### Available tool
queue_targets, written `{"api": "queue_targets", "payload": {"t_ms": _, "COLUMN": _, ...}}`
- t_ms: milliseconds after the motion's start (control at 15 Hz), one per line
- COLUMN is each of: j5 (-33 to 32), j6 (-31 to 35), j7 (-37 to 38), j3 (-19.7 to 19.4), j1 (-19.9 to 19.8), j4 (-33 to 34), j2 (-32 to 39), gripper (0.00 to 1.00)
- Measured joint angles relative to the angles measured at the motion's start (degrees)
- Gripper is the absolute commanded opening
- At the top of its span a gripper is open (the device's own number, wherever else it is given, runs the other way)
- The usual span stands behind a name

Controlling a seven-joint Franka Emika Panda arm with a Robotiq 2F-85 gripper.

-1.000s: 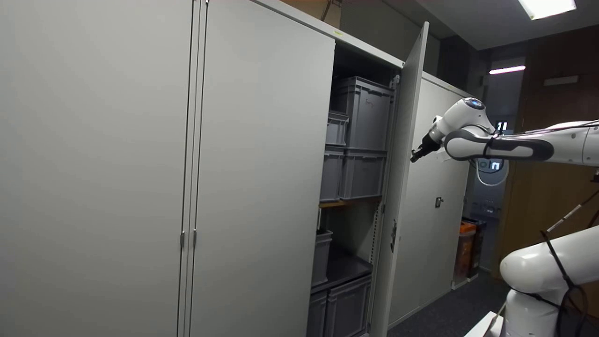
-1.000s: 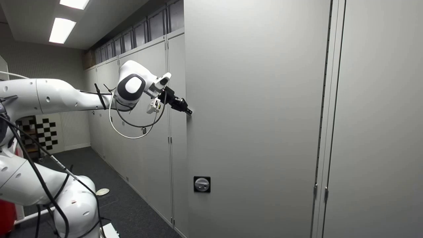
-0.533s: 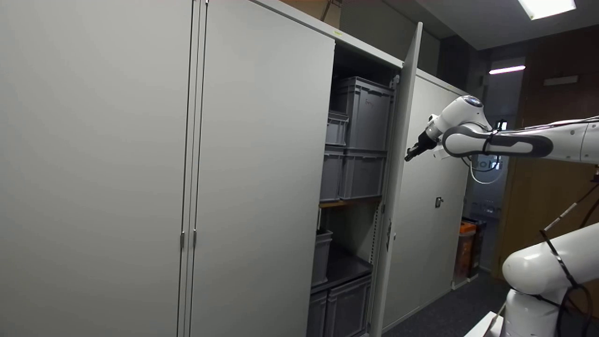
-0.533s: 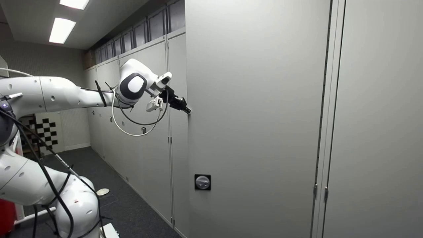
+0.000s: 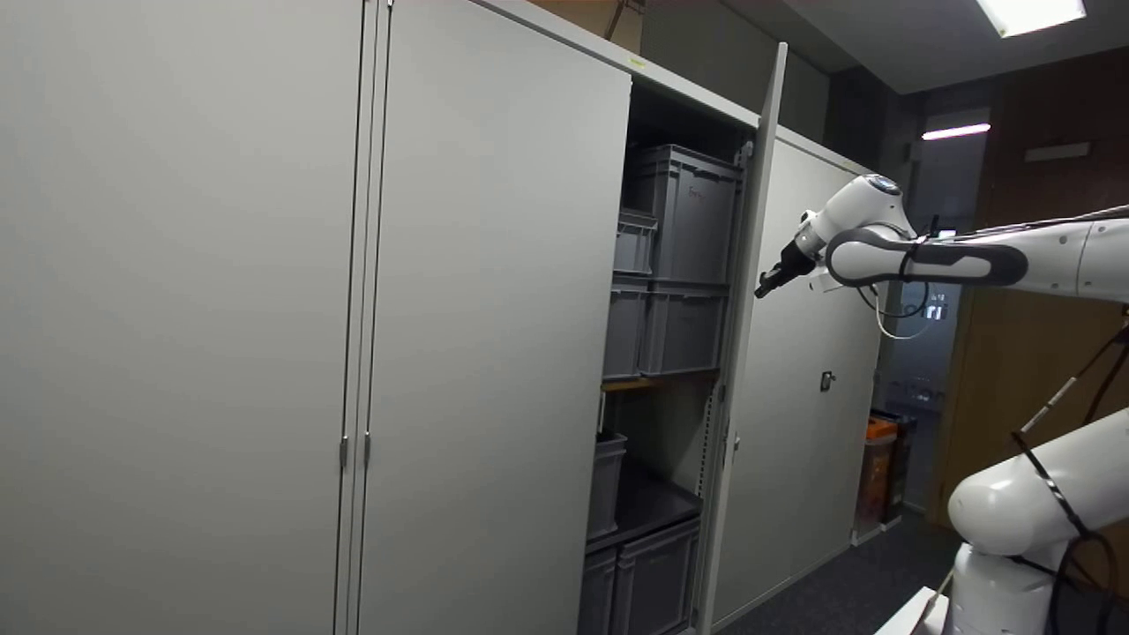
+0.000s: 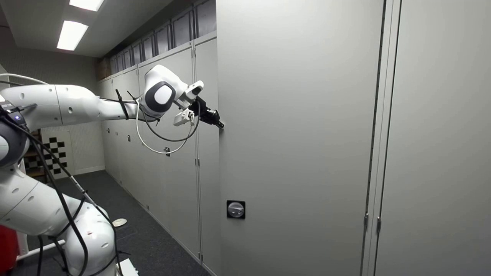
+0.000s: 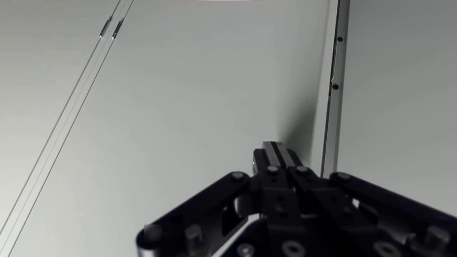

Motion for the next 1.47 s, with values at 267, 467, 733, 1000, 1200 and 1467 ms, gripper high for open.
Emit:
{"api": "queue_targets", "payload": {"t_ms": 267, "j5": 1.4, "j6": 0.0, "j7": -1.3, "j3": -1.1, "j1": 0.2, "j4": 2.3, "j2": 2.5, "gripper": 0.00}}
{"api": "queue_targets", "payload": {"t_ms": 467, "j5": 3.1, "j6": 0.0, "j7": -2.7, "j3": -1.6, "j1": 1.0, "j4": 3.7, "j2": 3.9, "gripper": 0.00}}
{"api": "queue_targets", "payload": {"t_ms": 733, "j5": 5.3, "j6": 0.0, "j7": -3.9, "j3": -2.2, "j1": 2.4, "j4": 5.3, "j2": 5.7, "gripper": 0.00}}
{"api": "queue_targets", "payload": {"t_ms": 1000, "j5": 7.1, "j6": -0.1, "j7": -4.9, "j3": -2.4, "j1": 3.8, "j4": 6.6, "j2": 7.3, "gripper": 0.00}}
{"api": "queue_targets", "payload": {"t_ms": 1200, "j5": 7.5, "j6": -0.1, "j7": -5.0, "j3": -2.4, "j1": 4.6, "j4": 7.4, "j2": 8.3, "gripper": 0.00}}
{"api": "queue_targets", "payload": {"t_ms": 1467, "j5": 7.8, "j6": -0.1, "j7": -5.1, "j3": -2.4, "j1": 4.8, "j4": 9.1, "j2": 9.9, "gripper": 0.00}}
